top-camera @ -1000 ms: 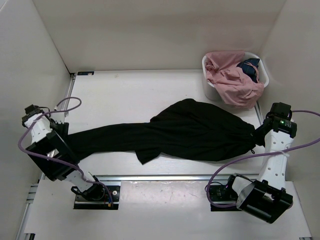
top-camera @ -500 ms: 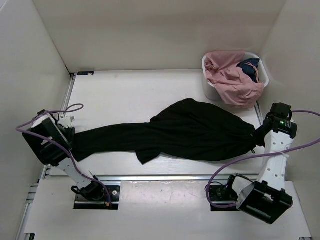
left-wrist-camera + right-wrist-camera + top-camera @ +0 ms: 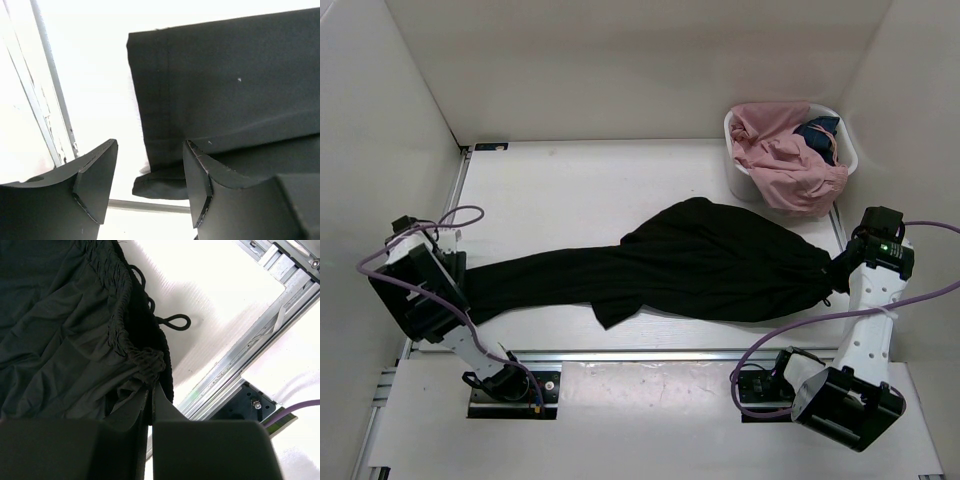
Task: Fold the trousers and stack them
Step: Flatten the trousers out
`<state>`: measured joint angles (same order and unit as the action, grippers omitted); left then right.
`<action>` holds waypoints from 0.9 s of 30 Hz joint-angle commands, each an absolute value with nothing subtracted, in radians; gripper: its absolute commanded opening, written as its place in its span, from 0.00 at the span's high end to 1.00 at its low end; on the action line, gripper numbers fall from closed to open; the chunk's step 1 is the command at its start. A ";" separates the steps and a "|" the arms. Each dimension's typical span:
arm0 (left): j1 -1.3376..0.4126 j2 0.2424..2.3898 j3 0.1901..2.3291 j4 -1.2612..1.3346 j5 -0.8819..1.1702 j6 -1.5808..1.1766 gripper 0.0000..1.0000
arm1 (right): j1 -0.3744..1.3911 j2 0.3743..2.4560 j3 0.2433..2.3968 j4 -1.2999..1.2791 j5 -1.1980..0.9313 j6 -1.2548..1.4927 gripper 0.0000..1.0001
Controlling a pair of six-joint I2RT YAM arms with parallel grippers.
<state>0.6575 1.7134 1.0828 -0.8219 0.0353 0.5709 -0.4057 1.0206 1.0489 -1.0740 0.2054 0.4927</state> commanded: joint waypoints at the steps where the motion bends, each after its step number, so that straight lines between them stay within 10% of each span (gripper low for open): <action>1: 0.650 1.687 1.049 -0.772 0.008 0.555 0.34 | -0.411 1.003 1.042 -1.055 0.209 0.482 1.00; 9: 0.641 1.747 1.003 -0.785 0.028 0.557 0.50 | -0.411 1.003 1.042 -1.055 0.199 0.472 1.00; 13: 0.632 1.766 0.973 -0.785 0.003 0.566 0.85 | -0.411 1.003 1.042 -1.046 0.199 0.472 1.00; 27: 0.632 1.643 1.501 -0.922 0.025 0.638 0.86 | -0.411 1.089 1.449 -1.022 0.181 0.454 1.00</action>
